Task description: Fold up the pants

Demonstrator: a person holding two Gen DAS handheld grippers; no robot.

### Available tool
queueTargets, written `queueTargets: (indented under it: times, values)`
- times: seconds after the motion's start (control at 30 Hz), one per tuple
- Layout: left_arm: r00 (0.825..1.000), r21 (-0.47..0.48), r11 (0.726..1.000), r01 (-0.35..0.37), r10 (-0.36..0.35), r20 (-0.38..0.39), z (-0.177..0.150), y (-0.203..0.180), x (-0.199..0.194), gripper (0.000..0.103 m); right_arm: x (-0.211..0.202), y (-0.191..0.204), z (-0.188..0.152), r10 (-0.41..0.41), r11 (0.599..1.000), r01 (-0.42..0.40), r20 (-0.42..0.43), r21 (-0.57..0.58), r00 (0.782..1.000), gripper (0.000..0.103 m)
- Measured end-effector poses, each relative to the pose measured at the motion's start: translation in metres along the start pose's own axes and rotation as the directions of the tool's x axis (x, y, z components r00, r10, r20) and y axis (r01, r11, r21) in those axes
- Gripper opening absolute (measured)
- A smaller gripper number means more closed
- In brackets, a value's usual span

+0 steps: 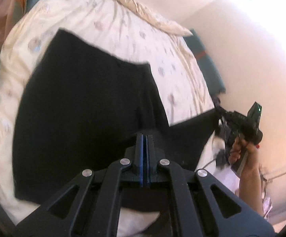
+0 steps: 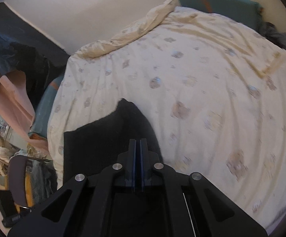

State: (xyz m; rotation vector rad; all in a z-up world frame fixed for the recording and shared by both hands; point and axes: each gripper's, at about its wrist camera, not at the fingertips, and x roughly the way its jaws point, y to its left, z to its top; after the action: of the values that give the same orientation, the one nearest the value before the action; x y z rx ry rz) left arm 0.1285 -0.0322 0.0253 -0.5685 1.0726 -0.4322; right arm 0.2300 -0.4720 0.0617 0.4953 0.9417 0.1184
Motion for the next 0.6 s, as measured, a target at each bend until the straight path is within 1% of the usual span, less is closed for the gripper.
queueTargets:
  times: [0.03, 0.1, 0.13, 0.17, 0.2, 0.23, 0.27, 0.3, 0.33, 0.37, 0.4, 0.43, 0.47, 0.5, 0.53, 0.57, 0.6]
  values:
    - [1.000, 0.002, 1.000, -0.020, 0.019, 0.019, 0.013, 0.003, 0.003, 0.000, 0.008, 0.005, 0.009, 0.004, 1.000, -0.004, -0.005, -0.011, 1.000, 0.003]
    - [0.998, -0.013, 0.998, -0.062, 0.063, 0.025, 0.041, 0.019, 0.015, 0.000, 0.033, 0.018, 0.029, -0.004, 0.999, 0.002, -0.043, -0.042, 0.999, 0.003]
    - [0.995, -0.033, 0.995, -0.092, 0.092, 0.022, 0.058, 0.034, 0.028, 0.000, 0.052, 0.023, 0.040, -0.030, 0.998, 0.026, -0.065, -0.057, 0.997, 0.003]
    - [0.992, -0.067, 0.990, -0.121, 0.122, 0.011, 0.073, 0.050, 0.045, 0.000, 0.075, 0.024, 0.049, -0.063, 0.997, 0.057, -0.092, -0.060, 0.994, 0.003]
    - [0.990, -0.081, 0.987, -0.139, 0.139, -0.004, 0.080, 0.059, 0.057, 0.000, 0.097, 0.023, 0.053, -0.070, 0.997, 0.065, -0.121, -0.046, 0.990, 0.003]
    - [0.985, -0.110, 0.979, -0.174, 0.173, -0.024, 0.090, 0.076, 0.076, 0.000, 0.117, 0.021, 0.056, -0.079, 0.997, 0.075, -0.156, -0.032, 0.985, 0.003]
    - [0.980, -0.131, 0.971, -0.198, 0.195, -0.032, 0.092, 0.087, 0.092, 0.001, 0.139, 0.016, 0.058, -0.104, 0.995, 0.101, -0.187, -0.027, 0.977, 0.004]
    - [0.975, -0.154, 0.963, -0.222, 0.217, -0.047, 0.099, 0.102, 0.110, 0.001, 0.162, 0.011, 0.059, -0.136, 0.991, 0.133, -0.212, -0.032, 0.968, 0.007]
    - [0.974, -0.175, 0.958, -0.228, 0.224, -0.044, 0.099, 0.113, 0.117, 0.001, 0.181, 0.003, 0.060, -0.155, 0.988, 0.152, -0.227, -0.027, 0.962, 0.009]
    - [0.974, -0.188, 0.956, -0.224, 0.223, -0.028, 0.098, 0.122, 0.121, 0.001, 0.195, -0.006, 0.059, -0.155, 0.987, 0.159, -0.235, -0.005, 0.960, 0.008]
    - [0.972, -0.188, 0.954, -0.234, 0.236, -0.012, 0.100, 0.128, 0.124, 0.002, 0.206, -0.016, 0.059, -0.130, 0.989, 0.142, -0.246, 0.034, 0.960, 0.009]
    - [0.965, -0.189, 0.948, -0.256, 0.262, 0.003, 0.099, 0.134, 0.125, 0.004, 0.212, -0.026, 0.060, -0.110, 0.989, 0.130, -0.244, 0.065, 0.963, 0.012]
    - [0.960, -0.189, 0.943, -0.273, 0.279, 0.005, 0.099, 0.139, 0.125, 0.008, 0.211, -0.034, 0.061, -0.108, 0.988, 0.130, -0.221, 0.087, 0.969, 0.016]
    - [0.960, -0.185, 0.944, -0.274, 0.280, 0.003, 0.098, 0.141, 0.123, 0.017, 0.209, -0.039, 0.063, -0.097, 0.988, 0.119, -0.204, 0.099, 0.974, 0.029]
    - [0.961, -0.162, 0.949, -0.271, 0.275, 0.008, 0.095, 0.140, 0.120, 0.028, 0.205, -0.043, 0.064, -0.068, 0.990, 0.090, -0.192, 0.108, 0.979, 0.041]
    - [0.960, -0.132, 0.952, -0.276, 0.280, 0.013, 0.090, 0.138, 0.115, 0.033, 0.200, -0.045, 0.064, -0.053, 0.992, 0.073, -0.187, 0.102, 0.981, 0.042]
    - [0.953, -0.073, 0.951, -0.300, 0.302, 0.024, 0.084, 0.130, 0.110, 0.042, 0.190, -0.041, 0.063, -0.024, 0.997, 0.036, -0.172, 0.067, 0.985, 0.042]
